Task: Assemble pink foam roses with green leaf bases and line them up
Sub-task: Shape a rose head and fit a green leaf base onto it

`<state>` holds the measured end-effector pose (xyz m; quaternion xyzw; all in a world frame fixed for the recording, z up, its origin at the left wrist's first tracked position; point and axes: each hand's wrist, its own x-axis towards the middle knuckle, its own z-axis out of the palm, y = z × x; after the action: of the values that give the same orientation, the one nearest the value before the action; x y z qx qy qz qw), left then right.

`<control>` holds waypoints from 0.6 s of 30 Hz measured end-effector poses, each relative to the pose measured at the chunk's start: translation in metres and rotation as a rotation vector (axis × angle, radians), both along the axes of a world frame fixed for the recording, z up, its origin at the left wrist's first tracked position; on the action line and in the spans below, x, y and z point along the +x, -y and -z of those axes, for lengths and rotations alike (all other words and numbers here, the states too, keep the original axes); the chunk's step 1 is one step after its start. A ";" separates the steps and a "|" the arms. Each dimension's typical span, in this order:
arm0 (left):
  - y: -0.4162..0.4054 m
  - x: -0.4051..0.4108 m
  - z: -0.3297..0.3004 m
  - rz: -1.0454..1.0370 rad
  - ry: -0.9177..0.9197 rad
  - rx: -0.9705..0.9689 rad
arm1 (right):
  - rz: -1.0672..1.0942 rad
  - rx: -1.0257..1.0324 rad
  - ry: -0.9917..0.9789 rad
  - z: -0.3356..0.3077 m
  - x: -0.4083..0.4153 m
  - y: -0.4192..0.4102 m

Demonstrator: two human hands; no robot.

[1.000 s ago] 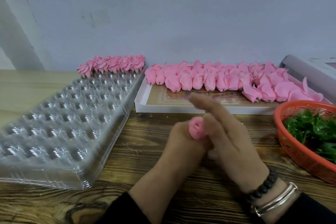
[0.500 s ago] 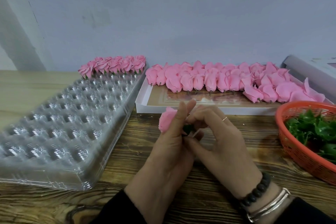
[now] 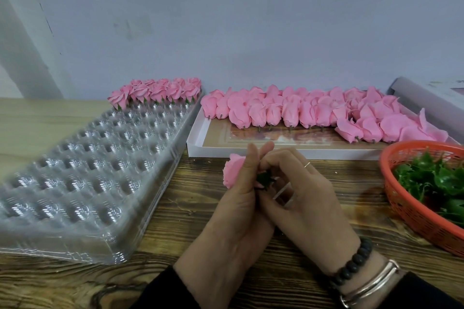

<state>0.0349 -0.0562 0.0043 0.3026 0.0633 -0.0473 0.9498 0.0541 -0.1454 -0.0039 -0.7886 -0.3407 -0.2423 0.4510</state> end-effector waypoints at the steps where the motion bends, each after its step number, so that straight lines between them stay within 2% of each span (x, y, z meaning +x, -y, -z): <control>1: 0.000 0.000 0.000 0.002 0.003 -0.002 | -0.002 0.002 -0.003 0.000 0.000 0.000; 11: 0.000 -0.001 0.000 0.031 -0.008 -0.018 | -0.045 0.032 -0.056 0.000 0.002 0.003; 18: 0.000 0.001 0.005 0.012 0.032 0.085 | -0.026 0.106 -0.128 0.000 0.000 0.001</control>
<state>0.0355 -0.0562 -0.0005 0.3438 0.0484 -0.0454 0.9367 0.0536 -0.1466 -0.0037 -0.7731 -0.3080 -0.2031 0.5160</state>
